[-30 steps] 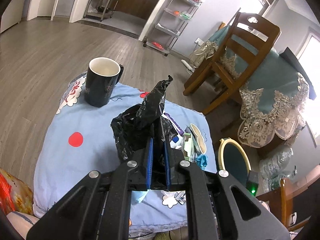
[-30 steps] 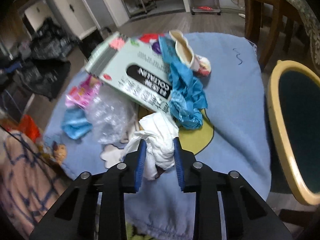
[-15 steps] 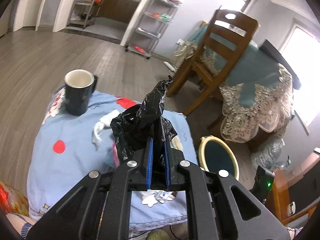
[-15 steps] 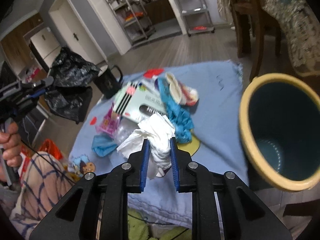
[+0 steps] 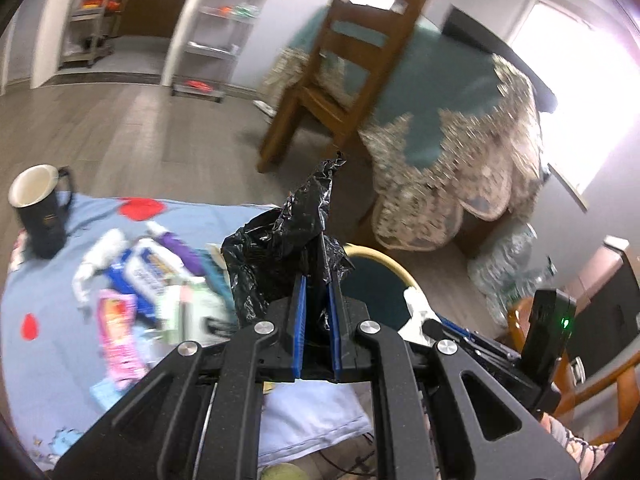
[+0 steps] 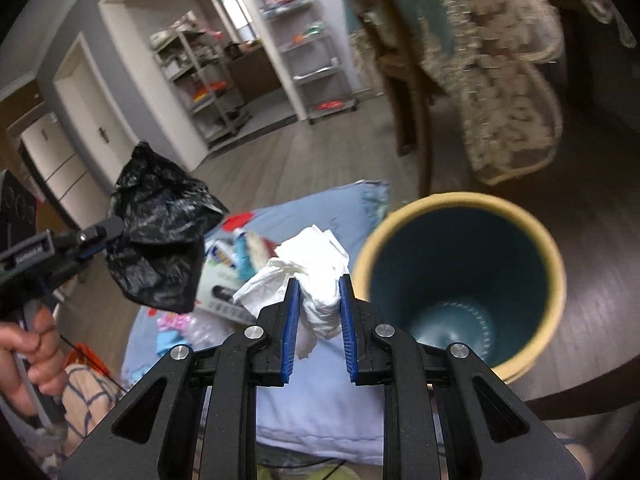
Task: Collect trash
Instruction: 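Carry the black bag and white tissue over the teal bin with both grippers, then open the left gripper and right gripper to drop bag and tissue into bin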
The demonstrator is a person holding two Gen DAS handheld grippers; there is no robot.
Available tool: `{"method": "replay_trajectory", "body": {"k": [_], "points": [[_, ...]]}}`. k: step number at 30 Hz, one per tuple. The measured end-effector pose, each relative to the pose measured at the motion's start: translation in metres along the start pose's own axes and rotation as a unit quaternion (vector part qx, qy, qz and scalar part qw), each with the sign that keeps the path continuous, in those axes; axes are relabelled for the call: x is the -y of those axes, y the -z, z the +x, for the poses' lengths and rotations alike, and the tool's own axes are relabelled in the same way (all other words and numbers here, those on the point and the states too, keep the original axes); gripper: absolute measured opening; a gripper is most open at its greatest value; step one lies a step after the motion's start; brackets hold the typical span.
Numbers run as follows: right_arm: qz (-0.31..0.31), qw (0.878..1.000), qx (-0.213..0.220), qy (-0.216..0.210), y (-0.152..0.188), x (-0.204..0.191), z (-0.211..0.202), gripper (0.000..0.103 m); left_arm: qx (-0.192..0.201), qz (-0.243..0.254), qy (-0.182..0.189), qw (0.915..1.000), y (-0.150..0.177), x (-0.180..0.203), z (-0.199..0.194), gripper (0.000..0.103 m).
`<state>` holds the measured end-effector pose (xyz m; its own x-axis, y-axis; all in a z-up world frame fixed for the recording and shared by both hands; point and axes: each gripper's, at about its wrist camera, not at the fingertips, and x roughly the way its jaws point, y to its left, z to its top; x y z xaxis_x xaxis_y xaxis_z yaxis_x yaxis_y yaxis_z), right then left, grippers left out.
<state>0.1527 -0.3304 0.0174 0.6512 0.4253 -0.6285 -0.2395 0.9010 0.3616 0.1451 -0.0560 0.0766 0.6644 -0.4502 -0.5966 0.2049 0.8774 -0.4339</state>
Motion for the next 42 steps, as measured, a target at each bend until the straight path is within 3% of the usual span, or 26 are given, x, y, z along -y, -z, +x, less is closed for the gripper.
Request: {"method": "replay_trajectory", "body": {"k": [8, 14, 26, 28, 32, 42], "points": [[0.038, 0.998, -0.001, 0.050, -0.008, 0.055, -0.017, 0.021, -0.041, 0.046, 0.033, 0.9976, -0.002, 0.062, 0.073, 0.010], [0.086, 0.994, -0.006, 0.070, -0.005, 0.093, -0.016, 0.021, -0.076, 0.069, 0.027, 0.9944, 0.006, 0.091, 0.129, 0.010], [0.134, 0.988, -0.031, 0.072, 0.001, 0.119, 0.002, 0.021, -0.165, 0.063, 0.015, 0.9842, 0.027, 0.082, 0.226, 0.013], [0.137, 0.987, -0.033, 0.072, 0.000, 0.123, 0.006, 0.021, -0.169, 0.064, 0.015, 0.9834, 0.028, 0.080, 0.228, 0.020], [0.141, 0.987, -0.037, 0.073, 0.000, 0.124, 0.010, 0.021, -0.159, 0.071, 0.010, 0.9847, 0.028, 0.073, 0.218, 0.050], [0.112, 0.988, -0.051, 0.095, -0.010, 0.109, 0.032, 0.024, -0.106, 0.076, -0.005, 0.9915, 0.017, 0.050, 0.156, 0.061]]}}
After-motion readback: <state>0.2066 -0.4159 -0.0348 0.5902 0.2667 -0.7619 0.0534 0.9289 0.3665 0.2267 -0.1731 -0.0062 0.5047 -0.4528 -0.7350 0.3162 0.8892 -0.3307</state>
